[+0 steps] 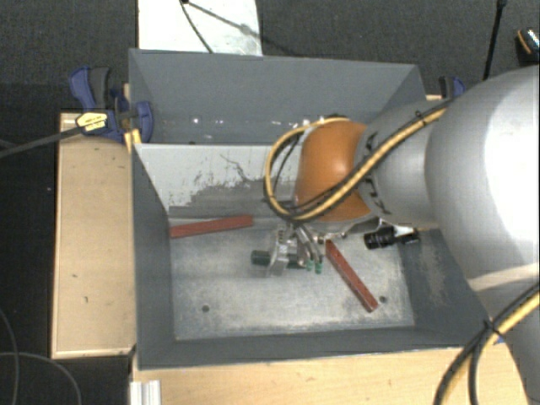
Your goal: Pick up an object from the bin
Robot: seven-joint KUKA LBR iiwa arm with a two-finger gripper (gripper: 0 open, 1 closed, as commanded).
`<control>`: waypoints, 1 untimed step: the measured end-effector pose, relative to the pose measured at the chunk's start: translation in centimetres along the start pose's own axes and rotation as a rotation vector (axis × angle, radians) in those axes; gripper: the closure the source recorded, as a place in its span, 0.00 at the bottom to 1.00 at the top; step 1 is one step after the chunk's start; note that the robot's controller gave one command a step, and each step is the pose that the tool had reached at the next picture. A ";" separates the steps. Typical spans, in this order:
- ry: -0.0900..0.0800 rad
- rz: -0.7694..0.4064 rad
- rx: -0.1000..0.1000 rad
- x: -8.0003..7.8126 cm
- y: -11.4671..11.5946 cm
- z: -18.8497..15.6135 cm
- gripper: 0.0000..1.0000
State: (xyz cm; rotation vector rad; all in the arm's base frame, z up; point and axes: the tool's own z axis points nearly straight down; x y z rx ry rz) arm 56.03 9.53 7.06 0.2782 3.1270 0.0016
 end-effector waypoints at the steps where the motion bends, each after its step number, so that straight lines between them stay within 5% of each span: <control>1: -0.009 -0.212 -0.001 -0.6 -3.2 -18.6 1.00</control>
Offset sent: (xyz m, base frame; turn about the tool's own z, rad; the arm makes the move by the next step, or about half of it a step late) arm -0.0025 -0.0323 0.1813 -0.2129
